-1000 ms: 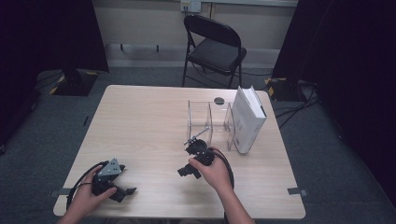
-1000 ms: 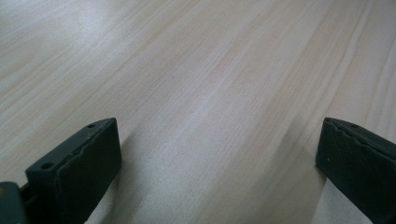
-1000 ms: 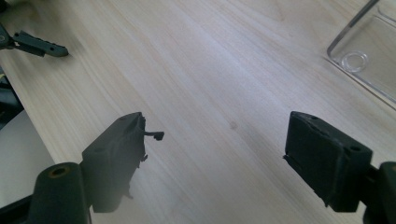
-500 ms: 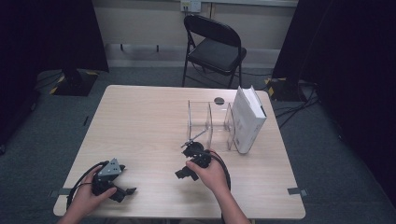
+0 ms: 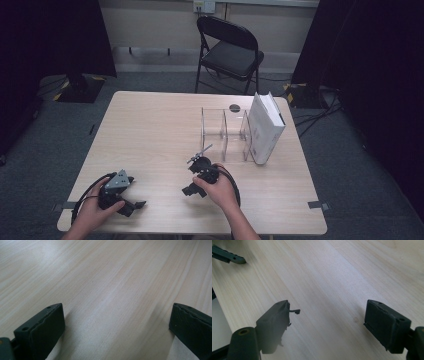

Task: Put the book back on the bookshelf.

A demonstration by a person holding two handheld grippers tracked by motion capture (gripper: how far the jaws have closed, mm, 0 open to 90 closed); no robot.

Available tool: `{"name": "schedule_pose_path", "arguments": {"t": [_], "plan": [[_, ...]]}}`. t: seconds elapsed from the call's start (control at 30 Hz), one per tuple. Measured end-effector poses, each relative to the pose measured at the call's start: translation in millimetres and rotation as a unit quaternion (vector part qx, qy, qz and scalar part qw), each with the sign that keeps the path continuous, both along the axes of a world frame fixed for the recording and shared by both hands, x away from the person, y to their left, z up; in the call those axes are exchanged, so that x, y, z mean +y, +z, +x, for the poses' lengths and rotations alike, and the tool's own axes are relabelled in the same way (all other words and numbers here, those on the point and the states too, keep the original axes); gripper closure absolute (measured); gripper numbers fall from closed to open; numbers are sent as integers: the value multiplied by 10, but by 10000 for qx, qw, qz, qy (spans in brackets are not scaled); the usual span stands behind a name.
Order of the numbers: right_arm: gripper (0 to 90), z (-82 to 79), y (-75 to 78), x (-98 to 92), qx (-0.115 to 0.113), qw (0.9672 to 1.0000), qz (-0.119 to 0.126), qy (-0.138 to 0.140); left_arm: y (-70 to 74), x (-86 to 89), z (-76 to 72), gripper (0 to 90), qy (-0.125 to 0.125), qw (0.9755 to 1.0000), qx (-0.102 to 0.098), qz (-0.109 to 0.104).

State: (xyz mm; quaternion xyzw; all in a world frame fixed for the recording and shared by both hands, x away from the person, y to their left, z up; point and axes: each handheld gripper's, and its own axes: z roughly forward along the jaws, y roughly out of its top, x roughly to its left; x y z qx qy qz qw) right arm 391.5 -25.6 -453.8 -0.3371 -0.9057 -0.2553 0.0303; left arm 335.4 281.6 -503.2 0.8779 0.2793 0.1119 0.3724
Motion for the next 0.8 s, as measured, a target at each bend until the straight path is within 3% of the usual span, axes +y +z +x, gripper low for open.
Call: {"name": "schedule_pose_path", "arguments": {"t": [0.53,0.8], "plan": [[195,-38,-156,67,-99,9998,14,156,0,0,0,0,1,10000,1,0],[176,-72,-191,98,-337,9990,-50,296,0,0,0,0,2,10000,0,-1]]}}
